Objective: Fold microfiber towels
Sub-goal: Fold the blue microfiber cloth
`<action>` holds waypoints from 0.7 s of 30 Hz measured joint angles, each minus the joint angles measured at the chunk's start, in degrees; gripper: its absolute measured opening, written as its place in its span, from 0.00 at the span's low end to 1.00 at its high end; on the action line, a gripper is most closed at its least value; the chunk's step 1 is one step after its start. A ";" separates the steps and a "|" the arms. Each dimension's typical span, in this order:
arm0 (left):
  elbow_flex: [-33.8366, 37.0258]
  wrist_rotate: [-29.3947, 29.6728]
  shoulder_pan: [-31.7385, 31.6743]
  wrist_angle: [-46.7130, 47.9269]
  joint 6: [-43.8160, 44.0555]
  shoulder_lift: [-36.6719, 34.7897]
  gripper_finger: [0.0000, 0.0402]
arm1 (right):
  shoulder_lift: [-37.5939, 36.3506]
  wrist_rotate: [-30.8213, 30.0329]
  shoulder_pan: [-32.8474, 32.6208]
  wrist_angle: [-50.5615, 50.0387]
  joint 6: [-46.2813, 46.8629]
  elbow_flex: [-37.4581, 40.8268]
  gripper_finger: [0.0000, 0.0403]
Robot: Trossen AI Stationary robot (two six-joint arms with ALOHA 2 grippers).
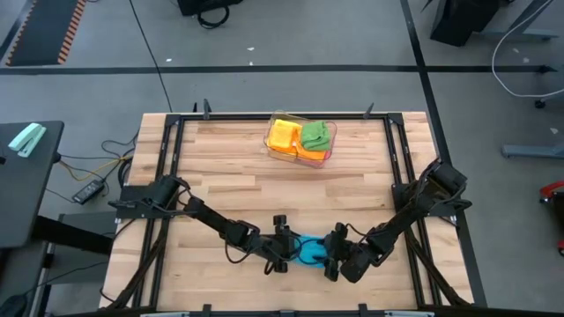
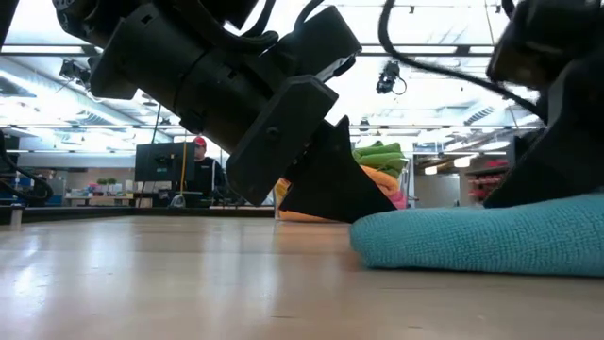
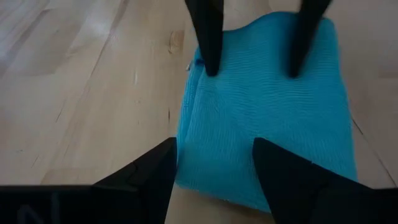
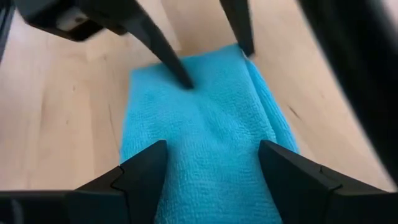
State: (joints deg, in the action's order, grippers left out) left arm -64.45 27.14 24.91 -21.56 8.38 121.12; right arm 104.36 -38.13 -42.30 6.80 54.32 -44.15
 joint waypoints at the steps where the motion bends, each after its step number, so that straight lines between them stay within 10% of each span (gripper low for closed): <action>1: 0.00 0.02 0.00 0.00 0.00 0.00 0.55 | 0.00 0.23 0.00 0.20 1.23 0.73 0.66; 21: 0.02 0.00 -0.11 0.11 -0.19 0.00 0.54 | -3.62 7.05 0.34 -11.38 -8.74 -5.38 0.65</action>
State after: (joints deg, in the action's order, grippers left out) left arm -64.42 27.14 24.80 -21.45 8.19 121.12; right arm 100.73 -31.08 -41.96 -4.58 45.58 -49.53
